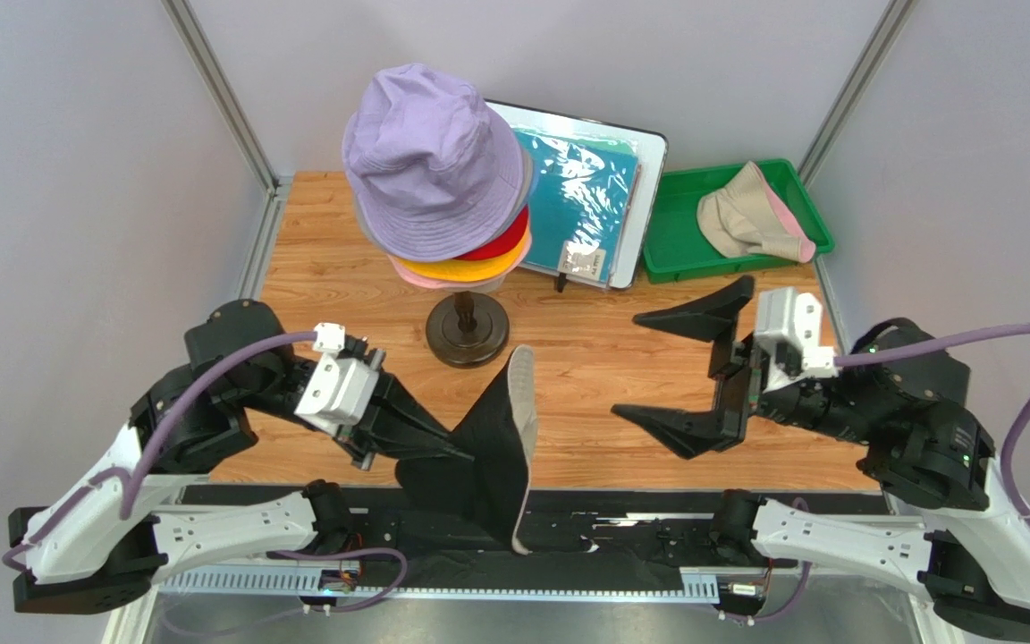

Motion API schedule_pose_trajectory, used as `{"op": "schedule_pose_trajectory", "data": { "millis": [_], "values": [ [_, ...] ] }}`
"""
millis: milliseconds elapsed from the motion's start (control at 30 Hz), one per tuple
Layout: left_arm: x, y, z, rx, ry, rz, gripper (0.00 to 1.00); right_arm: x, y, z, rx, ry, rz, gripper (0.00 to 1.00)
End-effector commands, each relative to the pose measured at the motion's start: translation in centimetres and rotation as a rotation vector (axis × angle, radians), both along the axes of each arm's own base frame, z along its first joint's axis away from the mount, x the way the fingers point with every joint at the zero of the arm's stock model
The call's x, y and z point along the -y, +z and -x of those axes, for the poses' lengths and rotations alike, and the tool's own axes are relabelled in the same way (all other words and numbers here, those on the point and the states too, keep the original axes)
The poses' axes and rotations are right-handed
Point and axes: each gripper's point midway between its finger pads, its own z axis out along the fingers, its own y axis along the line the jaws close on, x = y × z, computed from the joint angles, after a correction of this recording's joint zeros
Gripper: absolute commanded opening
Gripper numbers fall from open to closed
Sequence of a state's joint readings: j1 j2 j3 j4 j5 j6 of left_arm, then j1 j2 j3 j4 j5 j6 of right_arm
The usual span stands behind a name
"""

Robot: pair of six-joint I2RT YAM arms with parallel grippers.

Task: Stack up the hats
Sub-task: Stack the hat on the hat.

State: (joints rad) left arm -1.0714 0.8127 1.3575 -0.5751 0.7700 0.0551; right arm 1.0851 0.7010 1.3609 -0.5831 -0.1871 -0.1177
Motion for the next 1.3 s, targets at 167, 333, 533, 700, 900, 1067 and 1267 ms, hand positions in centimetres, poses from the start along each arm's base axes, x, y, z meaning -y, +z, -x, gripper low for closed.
{"op": "schedule_pose_trajectory", "data": {
  "millis": [167, 333, 533, 700, 900, 1067, 1267],
  "values": [
    [-3.5, 1.3, 5.8, -0.021, -0.310, 0.003, 0.00, -5.7, -2.4, 4.7, 0.078, 0.445, 0.131, 0.97],
    [-3.8, 1.7, 6.2, -0.021, -0.338, 0.017, 0.00, -6.9, -1.9, 6.7, 0.070, 0.608, 0.104, 0.97],
    [-3.8, 1.7, 6.3, -0.012, -0.343, 0.025, 0.00, -8.6, -2.3, 7.0, 0.030, 0.691, 0.096, 0.97],
    [-3.7, 1.6, 6.3, -0.007, -0.357, 0.028, 0.00, -10.4, -3.0, 6.7, -0.033, 0.729, 0.101, 0.94],
    [-3.8, 1.8, 5.8, 0.031, -0.300, 0.056, 0.00, -11.0, -4.0, 6.1, -0.109, 0.706, 0.137, 0.19],
    [-3.1, 1.2, 1.5, 0.055, 0.009, 0.080, 0.00, -9.2, -3.8, 0.7, -0.237, 0.266, 0.132, 0.00],
    [-4.0, -0.4, -11.6, -0.038, 0.769, 0.119, 0.72, -1.9, -3.1, -9.1, -0.350, -0.466, -0.005, 0.00]
  ]
}}
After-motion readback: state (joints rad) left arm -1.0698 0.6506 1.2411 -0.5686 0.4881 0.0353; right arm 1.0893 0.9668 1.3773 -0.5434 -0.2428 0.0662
